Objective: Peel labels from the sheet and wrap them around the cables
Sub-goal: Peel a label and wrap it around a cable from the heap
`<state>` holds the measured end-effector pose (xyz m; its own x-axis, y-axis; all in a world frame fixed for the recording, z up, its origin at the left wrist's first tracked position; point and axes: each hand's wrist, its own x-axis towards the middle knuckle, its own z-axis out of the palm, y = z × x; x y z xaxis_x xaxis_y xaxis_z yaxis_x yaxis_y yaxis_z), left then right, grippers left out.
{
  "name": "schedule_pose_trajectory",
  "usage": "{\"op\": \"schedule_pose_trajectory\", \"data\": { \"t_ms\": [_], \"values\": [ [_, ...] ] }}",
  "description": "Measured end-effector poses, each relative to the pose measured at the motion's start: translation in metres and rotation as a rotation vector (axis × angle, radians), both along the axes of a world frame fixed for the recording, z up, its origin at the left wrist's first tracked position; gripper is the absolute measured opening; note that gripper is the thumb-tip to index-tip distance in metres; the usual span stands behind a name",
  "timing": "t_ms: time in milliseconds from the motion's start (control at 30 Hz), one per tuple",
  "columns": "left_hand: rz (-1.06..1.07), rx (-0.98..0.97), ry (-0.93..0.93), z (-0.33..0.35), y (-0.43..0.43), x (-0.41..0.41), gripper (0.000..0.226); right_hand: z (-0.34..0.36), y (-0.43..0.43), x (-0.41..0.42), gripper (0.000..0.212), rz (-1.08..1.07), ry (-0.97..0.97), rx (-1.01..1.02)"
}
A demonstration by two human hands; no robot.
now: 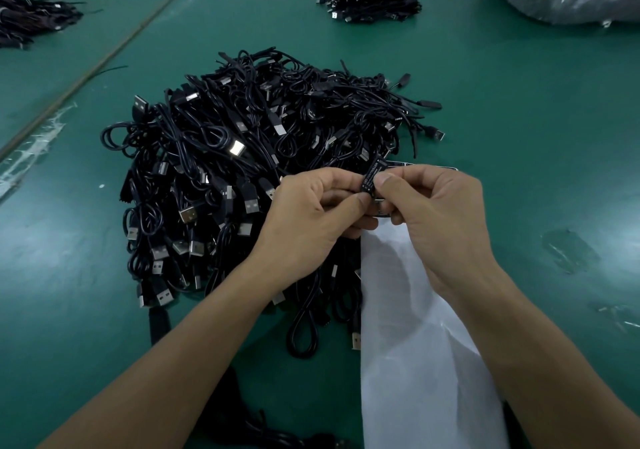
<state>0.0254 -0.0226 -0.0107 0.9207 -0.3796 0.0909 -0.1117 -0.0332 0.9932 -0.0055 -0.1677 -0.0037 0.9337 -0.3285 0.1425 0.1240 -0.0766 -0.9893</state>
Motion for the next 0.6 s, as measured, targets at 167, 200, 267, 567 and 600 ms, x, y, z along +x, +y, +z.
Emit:
{"op": "schedule_pose_trajectory", "data": {
  "t_ms": [167,200,267,567,600],
  "values": [
    [0.002,0.004,0.001,-0.0004,0.0000,-0.0004,0.012,0.0004,0.0005,-0.0003,0.019,-0.003,-0.001,-0.004],
    [0.002,0.004,0.000,-0.0005,0.0000,-0.0003,0.012,0.0005,0.0006,-0.0003,0.019,-0.003,-0.002,-0.002],
    [0.001,0.006,-0.003,-0.0005,0.0002,-0.0002,0.012,0.0005,0.0004,-0.0002,0.018,-0.002,-0.003,0.003],
    [-0.002,0.001,-0.003,-0.0005,-0.0002,-0.0001,0.013,0.0008,-0.0010,0.0001,0.018,0.011,0.005,-0.007],
    [-0.003,0.002,-0.003,-0.0005,-0.0003,-0.0001,0.013,0.0007,-0.0012,0.0004,0.017,0.011,0.008,-0.006]
  ]
}}
